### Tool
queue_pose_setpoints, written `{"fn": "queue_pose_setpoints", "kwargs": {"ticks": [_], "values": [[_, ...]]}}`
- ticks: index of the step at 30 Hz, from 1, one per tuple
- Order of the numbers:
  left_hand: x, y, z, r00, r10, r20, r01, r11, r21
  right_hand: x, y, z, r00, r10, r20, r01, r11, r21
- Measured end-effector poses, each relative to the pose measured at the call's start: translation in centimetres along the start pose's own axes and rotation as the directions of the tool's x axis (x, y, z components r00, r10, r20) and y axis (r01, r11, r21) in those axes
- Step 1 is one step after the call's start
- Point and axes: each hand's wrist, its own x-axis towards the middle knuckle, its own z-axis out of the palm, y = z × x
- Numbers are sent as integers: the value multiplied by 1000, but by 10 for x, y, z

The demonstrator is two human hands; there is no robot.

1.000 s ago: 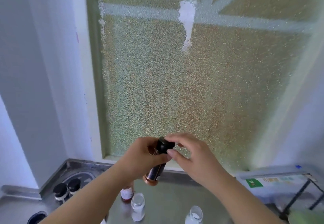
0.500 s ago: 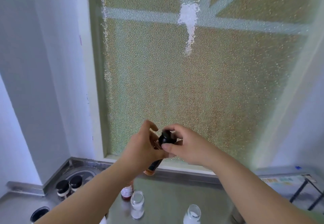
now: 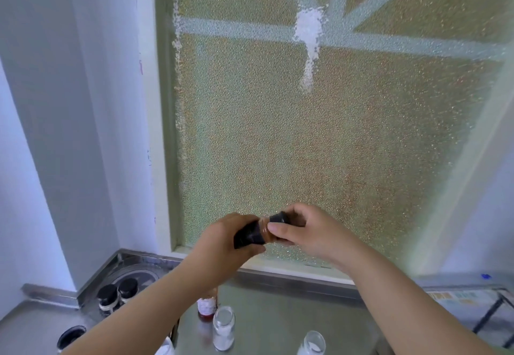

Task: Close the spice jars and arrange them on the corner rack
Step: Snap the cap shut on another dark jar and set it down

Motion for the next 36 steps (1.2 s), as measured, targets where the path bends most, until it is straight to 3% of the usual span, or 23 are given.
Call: {"fn": "queue_pose_setpoints", "kwargs": {"ticks": [3, 5, 11, 13, 16, 19, 21, 26, 28, 36], "values": [[3, 2, -2, 989, 147, -2, -145, 981, 129, -1, -11, 0, 993, 107, 53, -103, 992, -72], [5, 4, -4, 992, 128, -5, -127, 985, 113, -1, -16, 0, 982, 166, 87, -160, 984, -72], [8, 1, -12, 999, -9, -40, 11, 999, 40, -4, -18, -21, 986, -111, 122, 143, 944, -298], [7, -1, -11, 999, 8, -34, -6, 998, 62, -2, -15, -12, 990, -102, 99, 125, 952, -279], [4, -2, -11, 1000, -12, -29, 13, 999, 46, -1, -12, -2, 999, -7, 50, 11, 995, -96], [3, -4, -14, 998, -57, -27, 57, 998, 17, 1, -11, -13, 986, -64, 154, 99, 969, -229], [4, -5, -16, 997, -68, -25, 68, 998, 8, 2, -13, -12, 981, -118, 153, 159, 943, -291], [4, -6, -16, 997, -78, 23, 78, 997, 10, 12, -14, 2, 994, -53, 91, 70, 977, -203], [4, -11, -19, 994, -107, 28, 107, 994, -8, 15, -14, -1, 987, -83, 136, 121, 948, -294], [-1, -16, -24, 992, -125, 29, 125, 992, -3, 22, -12, 9, 979, -143, 148, 188, 913, -361]]}}
